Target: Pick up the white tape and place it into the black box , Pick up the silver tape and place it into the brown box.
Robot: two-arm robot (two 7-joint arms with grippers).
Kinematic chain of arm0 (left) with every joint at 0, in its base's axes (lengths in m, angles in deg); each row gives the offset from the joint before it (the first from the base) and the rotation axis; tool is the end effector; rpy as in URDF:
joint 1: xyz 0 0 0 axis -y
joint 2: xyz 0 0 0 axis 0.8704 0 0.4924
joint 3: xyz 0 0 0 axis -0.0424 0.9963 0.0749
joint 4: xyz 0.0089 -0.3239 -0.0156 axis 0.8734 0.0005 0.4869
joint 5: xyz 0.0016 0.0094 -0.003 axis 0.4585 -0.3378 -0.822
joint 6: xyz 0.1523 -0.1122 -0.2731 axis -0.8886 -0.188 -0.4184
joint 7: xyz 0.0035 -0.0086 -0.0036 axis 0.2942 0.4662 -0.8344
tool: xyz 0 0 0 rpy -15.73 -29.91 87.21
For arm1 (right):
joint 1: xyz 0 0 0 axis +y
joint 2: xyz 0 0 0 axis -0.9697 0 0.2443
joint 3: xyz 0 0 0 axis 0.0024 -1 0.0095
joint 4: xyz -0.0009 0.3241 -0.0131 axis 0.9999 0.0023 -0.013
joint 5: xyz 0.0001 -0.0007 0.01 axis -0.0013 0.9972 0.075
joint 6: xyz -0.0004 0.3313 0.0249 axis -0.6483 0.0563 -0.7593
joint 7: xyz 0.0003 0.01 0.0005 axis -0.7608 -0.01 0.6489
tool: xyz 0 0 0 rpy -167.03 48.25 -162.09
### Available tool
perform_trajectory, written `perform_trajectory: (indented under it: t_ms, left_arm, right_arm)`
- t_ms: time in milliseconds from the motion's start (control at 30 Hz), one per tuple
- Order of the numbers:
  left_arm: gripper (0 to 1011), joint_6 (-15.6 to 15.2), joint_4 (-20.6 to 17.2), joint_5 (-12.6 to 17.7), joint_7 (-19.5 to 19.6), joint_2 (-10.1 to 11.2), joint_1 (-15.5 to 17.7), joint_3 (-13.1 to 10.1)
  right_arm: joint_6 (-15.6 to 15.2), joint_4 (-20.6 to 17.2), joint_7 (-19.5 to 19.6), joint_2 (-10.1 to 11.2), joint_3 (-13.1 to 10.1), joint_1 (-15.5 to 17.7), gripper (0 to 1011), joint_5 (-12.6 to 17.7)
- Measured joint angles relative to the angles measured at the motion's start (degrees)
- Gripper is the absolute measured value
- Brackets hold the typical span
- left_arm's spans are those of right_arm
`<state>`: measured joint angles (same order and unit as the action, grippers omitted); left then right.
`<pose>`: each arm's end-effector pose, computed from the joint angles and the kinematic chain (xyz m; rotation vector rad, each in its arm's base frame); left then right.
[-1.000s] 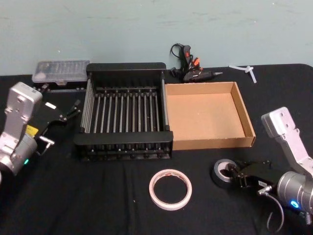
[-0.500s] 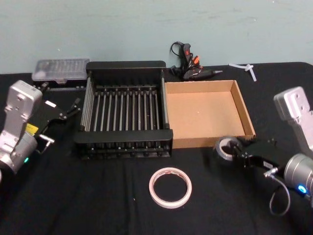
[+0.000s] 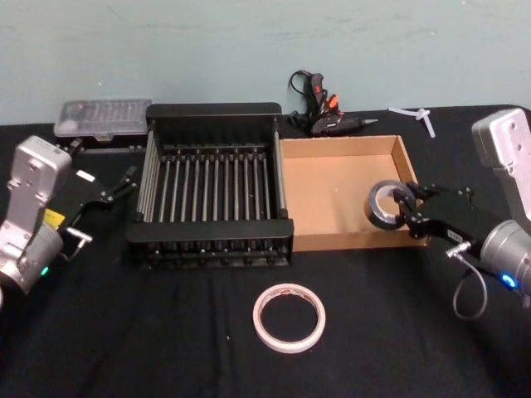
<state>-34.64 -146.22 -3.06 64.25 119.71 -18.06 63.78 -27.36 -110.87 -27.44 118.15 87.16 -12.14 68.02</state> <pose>0.3858 0.0959 -0.3344 0.3043 -0.2851 1.2480 0.3272 -0.0609 -0.2558 -0.3653 0.0893 -1.0992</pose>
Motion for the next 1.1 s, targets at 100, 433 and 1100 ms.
perform_trajectory:
  t_ms: [100,433,1100]
  left_arm:
    - [1001,0.0,0.0,0.0,0.0,0.0,0.0,0.0]
    - [1001,0.0,0.0,0.0,0.0,0.0,0.0,0.0]
    - [1001,0.0,0.0,0.0,0.0,0.0,0.0,0.0]
  right_arm:
    - [2.1,1.8,0.6,-0.9,0.7,-1.6,174,-2.1]
    - [9.5,9.4,2.1,-4.6,2.8,-7.4,174,-7.5]
    - [16.7,29.0,2.6,-11.6,6.1,-17.2,174,-14.6]
